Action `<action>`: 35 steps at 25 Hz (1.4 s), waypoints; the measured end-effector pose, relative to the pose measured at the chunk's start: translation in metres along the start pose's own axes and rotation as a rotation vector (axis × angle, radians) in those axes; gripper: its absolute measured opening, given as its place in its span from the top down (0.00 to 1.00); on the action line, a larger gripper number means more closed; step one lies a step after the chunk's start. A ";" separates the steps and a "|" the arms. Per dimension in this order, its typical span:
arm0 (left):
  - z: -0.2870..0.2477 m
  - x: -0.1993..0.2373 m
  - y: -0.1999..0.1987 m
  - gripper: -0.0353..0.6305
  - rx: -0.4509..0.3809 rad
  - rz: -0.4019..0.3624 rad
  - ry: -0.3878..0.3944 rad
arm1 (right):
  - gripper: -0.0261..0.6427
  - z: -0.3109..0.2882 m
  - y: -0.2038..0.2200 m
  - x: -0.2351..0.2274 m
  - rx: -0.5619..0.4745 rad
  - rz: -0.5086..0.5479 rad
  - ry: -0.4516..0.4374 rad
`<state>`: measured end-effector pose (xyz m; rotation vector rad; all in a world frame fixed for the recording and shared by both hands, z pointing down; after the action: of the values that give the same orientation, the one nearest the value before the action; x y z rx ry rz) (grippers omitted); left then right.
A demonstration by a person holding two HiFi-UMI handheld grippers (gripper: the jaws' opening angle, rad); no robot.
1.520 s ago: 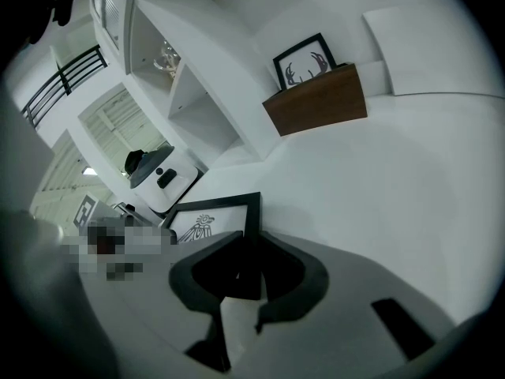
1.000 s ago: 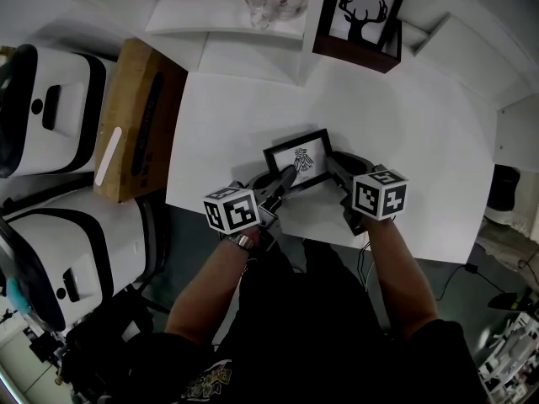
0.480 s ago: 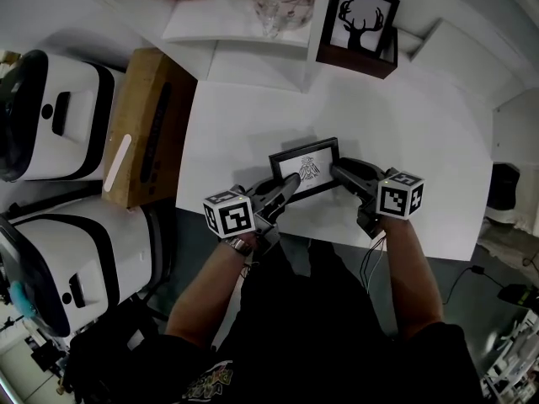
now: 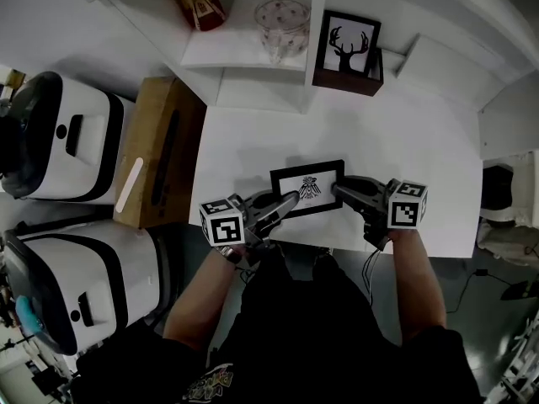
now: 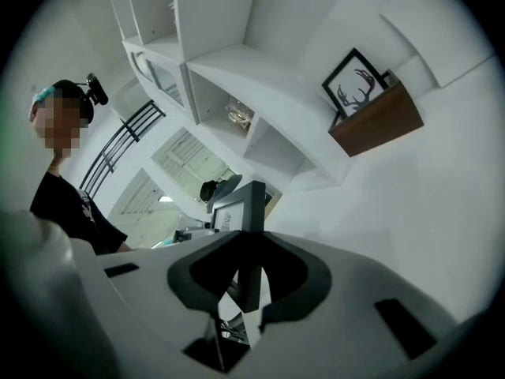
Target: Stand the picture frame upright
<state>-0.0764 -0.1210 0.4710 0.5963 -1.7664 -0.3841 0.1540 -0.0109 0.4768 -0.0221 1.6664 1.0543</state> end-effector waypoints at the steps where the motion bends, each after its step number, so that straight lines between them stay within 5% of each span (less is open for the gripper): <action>1: 0.003 -0.003 -0.003 0.93 0.005 -0.020 0.011 | 0.85 -0.001 -0.001 0.005 0.006 0.021 -0.002; 16: 0.021 -0.020 -0.054 0.92 0.149 -0.406 0.092 | 0.86 -0.020 -0.014 0.054 0.018 0.241 0.101; 25: 0.021 -0.010 -0.085 0.82 0.269 -0.686 -0.003 | 0.86 -0.040 -0.025 0.063 0.046 0.388 0.204; 35: 0.007 0.001 -0.120 0.76 0.262 -0.888 -0.090 | 0.86 -0.057 -0.041 0.052 0.055 0.486 0.321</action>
<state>-0.0604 -0.2200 0.4047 1.5753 -1.5605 -0.7925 0.1109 -0.0468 0.4104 0.2758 2.0499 1.4219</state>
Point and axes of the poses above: the fingertips, and each gripper's own axes: z backward along the fingers, x to its left, y out of its underside, the point moved 9 cm from there along z, backward along the fingers, and after that the axes turned 15 degrees about -y, right-handed, at the moved point
